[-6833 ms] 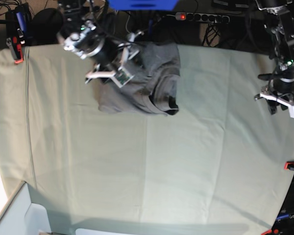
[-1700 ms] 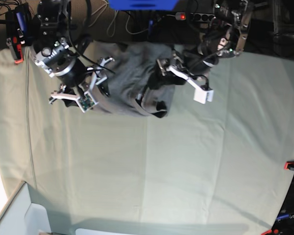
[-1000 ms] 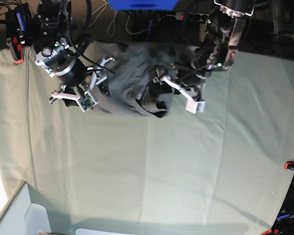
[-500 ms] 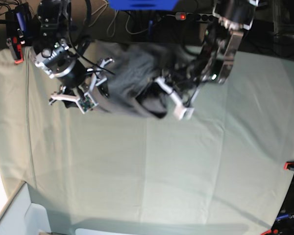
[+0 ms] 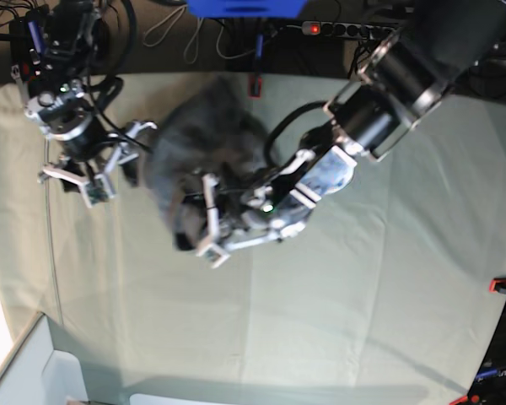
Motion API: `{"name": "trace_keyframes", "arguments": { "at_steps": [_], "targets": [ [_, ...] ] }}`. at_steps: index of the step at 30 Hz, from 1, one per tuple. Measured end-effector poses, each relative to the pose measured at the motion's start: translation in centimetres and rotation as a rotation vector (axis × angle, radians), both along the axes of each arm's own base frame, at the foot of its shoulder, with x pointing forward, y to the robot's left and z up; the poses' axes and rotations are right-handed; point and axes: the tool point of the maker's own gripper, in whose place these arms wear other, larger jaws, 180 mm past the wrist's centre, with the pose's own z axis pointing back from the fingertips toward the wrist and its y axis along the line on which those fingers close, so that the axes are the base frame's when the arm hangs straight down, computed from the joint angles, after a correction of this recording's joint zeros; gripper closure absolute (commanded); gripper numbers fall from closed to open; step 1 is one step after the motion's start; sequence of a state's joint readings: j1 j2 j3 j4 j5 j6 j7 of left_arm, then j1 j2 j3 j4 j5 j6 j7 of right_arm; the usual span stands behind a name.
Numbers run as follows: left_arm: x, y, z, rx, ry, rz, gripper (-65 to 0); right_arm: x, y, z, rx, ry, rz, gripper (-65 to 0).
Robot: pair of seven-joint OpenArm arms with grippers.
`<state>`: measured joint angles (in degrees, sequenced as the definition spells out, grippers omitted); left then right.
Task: Layout the t-shirt on the table in an organized manner, then fold the t-shirt properly
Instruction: 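Fold the held edge under with the left gripper and flatten the bundle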
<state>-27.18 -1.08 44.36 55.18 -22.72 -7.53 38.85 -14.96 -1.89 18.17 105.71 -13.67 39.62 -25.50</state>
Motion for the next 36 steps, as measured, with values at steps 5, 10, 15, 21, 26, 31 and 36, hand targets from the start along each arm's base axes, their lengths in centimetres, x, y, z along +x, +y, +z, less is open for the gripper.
{"name": "trace_keyframes", "arguments": {
  "at_steps": [5,10,15,21,26,31,36],
  "targets": [
    [-0.5,-3.9,0.3,-0.008,-0.045,-0.094,0.0,-0.3,-4.2,0.4,-0.035,-0.009,-0.115,-29.2],
    [-1.1,-5.5,-0.2,0.019,-0.074,-0.165,0.0,-2.5,-8.1,-1.6,-0.042,0.058,-0.235,-29.2],
    [-0.9,-6.8,0.4,0.011,-0.092,-0.186,-0.1,-3.6,-10.6,-1.7,-0.053,0.065,-0.31,-29.2],
    [0.0,-6.9,1.2,0.019,-0.112,-0.191,-16.7,-4.0,-11.1,-1.9,-0.055,0.072,-0.324,-29.2],
    [1.0,-6.9,2.1,0.008,-0.139,-0.183,-32.5,-4.2,-11.1,-2.0,-0.056,0.078,-0.324,-29.2],
    [1.8,-6.5,4.5,-0.047,-0.183,-0.171,-32.5,-4.8,-11.0,-2.2,-0.053,0.082,-0.321,-29.2],
    [4.1,-6.6,11.3,-0.228,-0.3,-0.098,-32.5,-6.3,-10.9,-3.1,-0.058,0.125,-0.321,-29.1]
  ]
}}
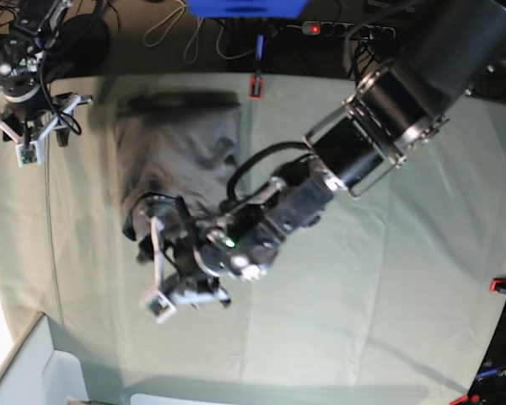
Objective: Layout the t-shirt on the table in an organized manner, then fold the t-shirt properly
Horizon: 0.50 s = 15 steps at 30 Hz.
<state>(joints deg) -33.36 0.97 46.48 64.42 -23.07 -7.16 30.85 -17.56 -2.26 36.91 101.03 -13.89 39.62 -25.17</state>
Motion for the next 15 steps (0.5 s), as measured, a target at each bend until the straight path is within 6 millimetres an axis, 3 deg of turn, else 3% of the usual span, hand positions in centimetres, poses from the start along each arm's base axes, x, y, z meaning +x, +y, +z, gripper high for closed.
{"name": "trace_keyframes", "arguments": {
  "at_steps": [3,7,10,13,15],
  "targets": [
    [0.2,3.1,0.5,-0.048,0.001,0.065,-32.5,-1.3,0.2,-0.6,0.008,0.026,0.001,-29.0],
    [0.4,11.6,-1.4,-0.068,0.047,0.257,-32.5,-3.9,0.9,-2.1,0.029,0.092,-0.015,-28.9],
    [0.1,17.9,-1.3,-0.112,0.043,0.42,-31.6,-5.2,1.6,-2.7,0.046,0.115,-0.008,-24.6],
    [-2.2,23.3,-1.8,-0.138,0.051,0.556,-18.1,-7.1,2.0,-3.4,0.057,0.158,-0.014,-13.2],
    [-4.6,26.2,-3.5,-0.116,0.098,0.632,-2.6,-8.1,2.1,-3.9,0.06,0.19,-0.019,-4.3]
  ]
}}
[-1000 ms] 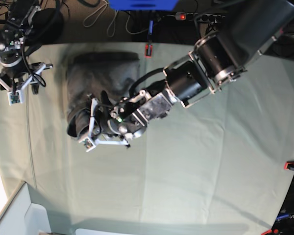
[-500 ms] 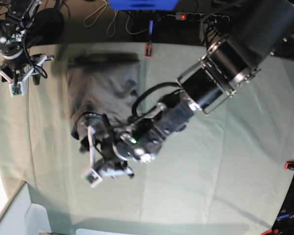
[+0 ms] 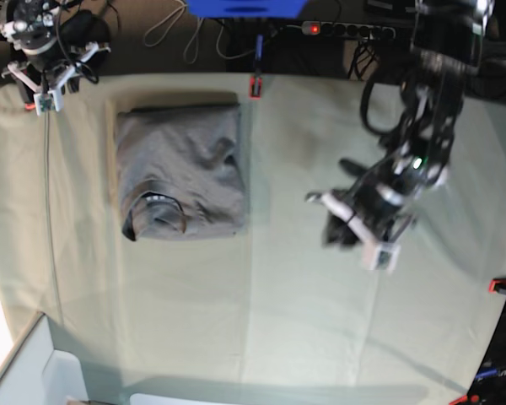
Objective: Layout the t-shirt on the table in an organized manner, then fold the t-shirt properly
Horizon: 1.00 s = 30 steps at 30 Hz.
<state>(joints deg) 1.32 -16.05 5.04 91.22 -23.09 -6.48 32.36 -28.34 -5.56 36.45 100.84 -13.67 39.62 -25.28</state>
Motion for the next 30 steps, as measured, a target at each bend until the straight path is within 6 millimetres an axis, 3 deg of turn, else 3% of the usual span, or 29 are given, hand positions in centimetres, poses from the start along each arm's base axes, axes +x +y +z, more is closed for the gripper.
{"name": "trace_keyframes", "arguments": {
  "at_steps": [1,8,12,17,21,23,27,30],
  "targets": [
    [-1.5,1.0,-1.1,0.014,0.061,0.015,0.0,-0.4,0.0,-0.2,0.005,0.01,-0.003,-0.1],
    [-10.9,8.2,-5.3,0.06,0.34,0.207,0.0,-4.1,0.7,-3.6,0.07,0.121,-0.029,0.0],
    [-16.8,10.5,-6.9,0.054,0.451,0.316,0.0,-6.2,0.2,-4.5,0.071,0.18,-0.026,0.0],
    [-21.9,11.9,-8.7,0.047,0.545,0.402,0.0,-8.9,1.1,-6.9,0.134,0.254,-0.056,0.0],
    [-27.1,12.5,-12.9,0.051,0.726,0.426,0.0,-12.4,2.2,-9.6,0.201,0.345,-0.087,0.0],
    [-28.8,13.5,-15.0,0.086,0.788,0.453,0.0,-13.4,3.2,-10.6,0.245,0.344,-0.104,0.0],
    [-30.1,15.4,-17.8,0.179,0.775,0.479,0.0,-15.0,6.6,-12.4,0.342,0.365,-0.098,0.0],
    [-31.9,15.4,-20.5,0.229,0.808,0.456,0.0,-16.7,8.7,-13.8,0.417,0.375,-0.123,0.0]
  ]
}}
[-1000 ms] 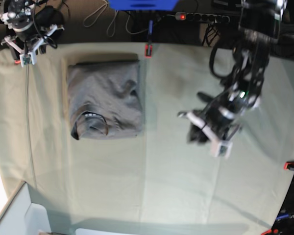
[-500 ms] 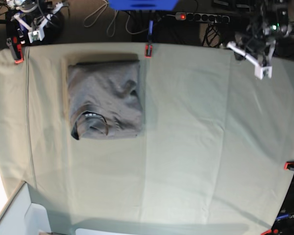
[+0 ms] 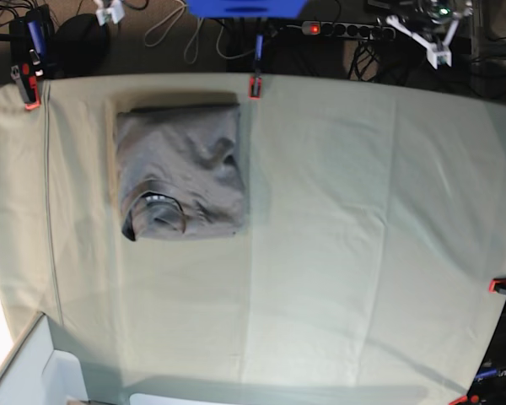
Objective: Layout the t-shirt on the table in an organized manner, then fold the t-shirt properly
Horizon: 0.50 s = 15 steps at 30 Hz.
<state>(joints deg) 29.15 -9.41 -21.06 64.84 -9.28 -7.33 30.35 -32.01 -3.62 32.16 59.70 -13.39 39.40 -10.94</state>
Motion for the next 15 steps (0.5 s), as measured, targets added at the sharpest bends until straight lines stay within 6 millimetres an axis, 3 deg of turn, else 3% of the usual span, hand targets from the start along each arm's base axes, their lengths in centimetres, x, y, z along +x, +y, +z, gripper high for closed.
{"name": "trace_keyframes", "arguments": {
  "at_steps": [4,7,11,15],
  "targets": [
    [-2.6,-1.7,-4.1,-0.04,0.108,-0.002,0.0,-1.5,2.7,-1.3,0.078,-0.019,-0.047,0.0],
    [-3.3,-1.4,-6.1,-0.028,0.136,0.017,0.0,-1.8,2.4,-2.7,-0.022,-0.062,-0.151,0.0],
    [-4.1,-1.9,-7.8,-0.018,0.135,-0.005,0.0,-4.0,2.1,-4.4,-0.141,-0.067,-0.243,0.0],
    [-5.7,-4.5,-8.7,-0.042,0.177,-0.096,0.0,-6.3,2.7,-5.7,-0.228,-0.013,-0.259,0.0]
  ]
}}
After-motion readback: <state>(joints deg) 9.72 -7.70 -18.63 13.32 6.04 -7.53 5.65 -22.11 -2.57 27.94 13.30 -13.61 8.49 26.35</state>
